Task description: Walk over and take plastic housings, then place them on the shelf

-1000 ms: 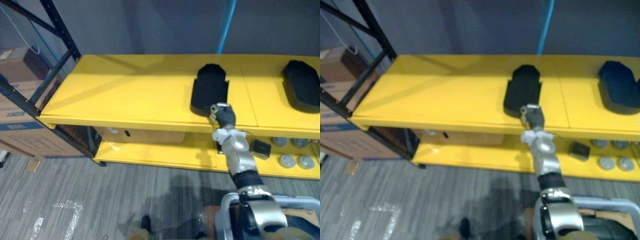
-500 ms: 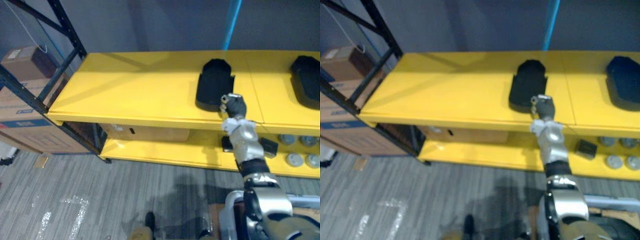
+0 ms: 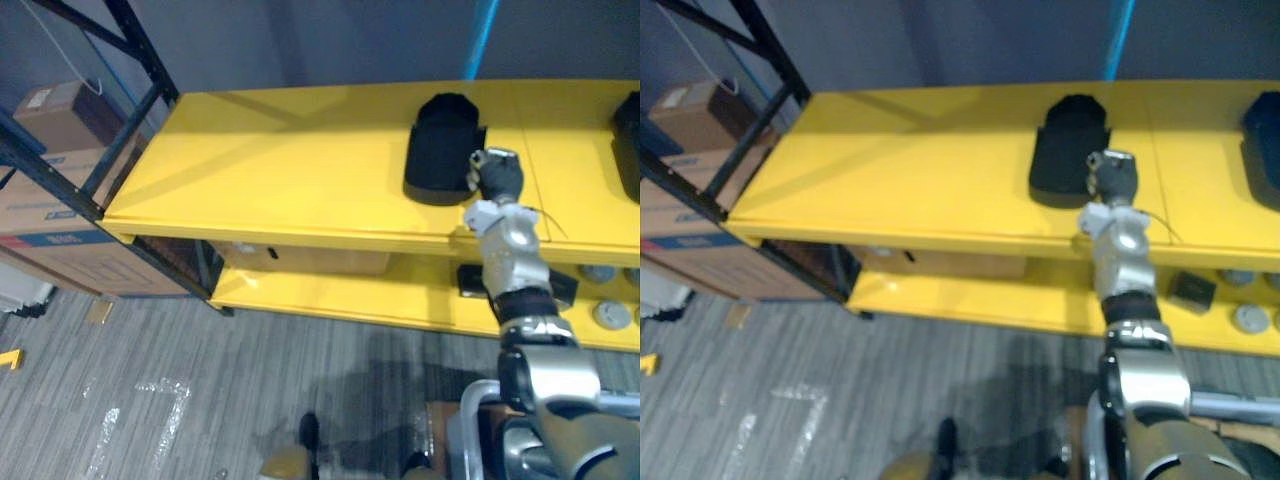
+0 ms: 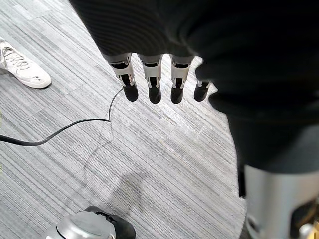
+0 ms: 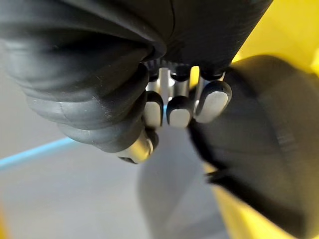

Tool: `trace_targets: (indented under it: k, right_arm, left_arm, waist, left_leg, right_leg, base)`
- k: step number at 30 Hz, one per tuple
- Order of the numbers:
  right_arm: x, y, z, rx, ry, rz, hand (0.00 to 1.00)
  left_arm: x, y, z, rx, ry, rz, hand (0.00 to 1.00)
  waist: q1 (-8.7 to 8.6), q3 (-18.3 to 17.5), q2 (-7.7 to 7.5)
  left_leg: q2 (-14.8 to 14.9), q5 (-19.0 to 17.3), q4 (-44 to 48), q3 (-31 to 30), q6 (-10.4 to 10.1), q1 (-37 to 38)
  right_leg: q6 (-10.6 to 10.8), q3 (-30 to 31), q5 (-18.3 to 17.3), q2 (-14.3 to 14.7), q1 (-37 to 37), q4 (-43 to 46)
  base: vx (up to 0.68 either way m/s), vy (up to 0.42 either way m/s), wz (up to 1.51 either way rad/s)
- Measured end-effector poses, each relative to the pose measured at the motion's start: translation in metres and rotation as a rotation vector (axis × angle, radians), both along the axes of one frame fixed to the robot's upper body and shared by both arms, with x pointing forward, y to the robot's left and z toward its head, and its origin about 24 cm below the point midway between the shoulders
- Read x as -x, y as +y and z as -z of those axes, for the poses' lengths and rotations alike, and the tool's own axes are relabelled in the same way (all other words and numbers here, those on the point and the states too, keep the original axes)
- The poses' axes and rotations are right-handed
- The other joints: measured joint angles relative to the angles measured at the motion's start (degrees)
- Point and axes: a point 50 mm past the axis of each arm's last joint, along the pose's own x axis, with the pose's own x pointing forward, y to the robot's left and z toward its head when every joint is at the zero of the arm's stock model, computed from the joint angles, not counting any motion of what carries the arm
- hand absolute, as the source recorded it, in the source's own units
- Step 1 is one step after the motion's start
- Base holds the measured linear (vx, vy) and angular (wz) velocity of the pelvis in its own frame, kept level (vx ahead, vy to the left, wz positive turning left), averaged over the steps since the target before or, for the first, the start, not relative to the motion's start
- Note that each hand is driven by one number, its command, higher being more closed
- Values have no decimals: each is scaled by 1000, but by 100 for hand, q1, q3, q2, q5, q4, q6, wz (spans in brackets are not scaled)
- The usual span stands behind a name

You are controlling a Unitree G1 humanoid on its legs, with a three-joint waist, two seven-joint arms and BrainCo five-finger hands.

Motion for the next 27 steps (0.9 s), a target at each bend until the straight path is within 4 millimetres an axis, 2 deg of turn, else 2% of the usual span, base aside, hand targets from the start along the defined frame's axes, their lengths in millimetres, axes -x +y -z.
trace_targets:
  k: [2, 4, 5, 10, 13, 19, 27]
  right_arm:
    - [14, 9, -11, 42, -83, -26, 100]
    - [23, 15, -10, 66, -104, -34, 100]
    - [26, 21, -3, 77, -92, -39, 100]
    - [41, 41, 36, 95, 3, -80, 100]
    - [48, 54, 45, 98, 21, -129, 100]
    - [56, 58, 67, 95, 90, -153, 100]
    - [49, 55, 92, 91, 205, -186, 100]
  left_arm:
    - [-1, -1, 0, 2, -2, 3, 0]
    - [-2, -2, 0, 3, -4, 11, 0]
    - [-2, -2, 0, 2, -4, 14, 0]
    - [-3, -1, -1, -12, -15, 13, 0]
    - [-2, 0, -1, -17, -10, 9, 0]
    - [-2, 3, -1, -33, -2, 1, 0]
    - [-6, 13, -4, -63, -8, 10, 0]
  waist:
    - [-3, -2, -5]
    - [-72, -2, -8]
    - [-141, -6, -19]
    - [-241, -8, -97]
    - [-277, -21, -149]
    - [-288, -75, -294]
    - [-285, -76, -297]
  left_leg:
    - [20, 0, 0, 77, 0, 5]
    - [34, 0, 0, 100, 0, 12]
    - [51, -1, 0, 116, -1, 12]
    - [162, -3, -1, 268, -5, 17]
    - [180, 0, -1, 342, -10, 15]
    - [207, 11, -1, 366, -27, -9]
    - [144, 27, -1, 256, -16, -57]
  right_leg:
    - [-8, 94, -1, 14, -50, 18]
    - [-18, 159, 4, 30, -76, 19]
    - [-35, 187, 8, 49, -93, 24]
    - [-104, 409, 42, 175, -218, 44]
    - [-131, 500, 62, 233, -279, 53]
    - [-138, 558, 66, 262, -354, 104]
    - [-134, 450, 65, 206, -348, 115]
  base:
    - [-1, -17, -19]
    - [-8, -14, -17]
    - [-28, -16, -20]
    - [-37, -23, -18]
    - [-42, -21, -15]
    - [-13, -5, -4]
    - [1, 3, 6]
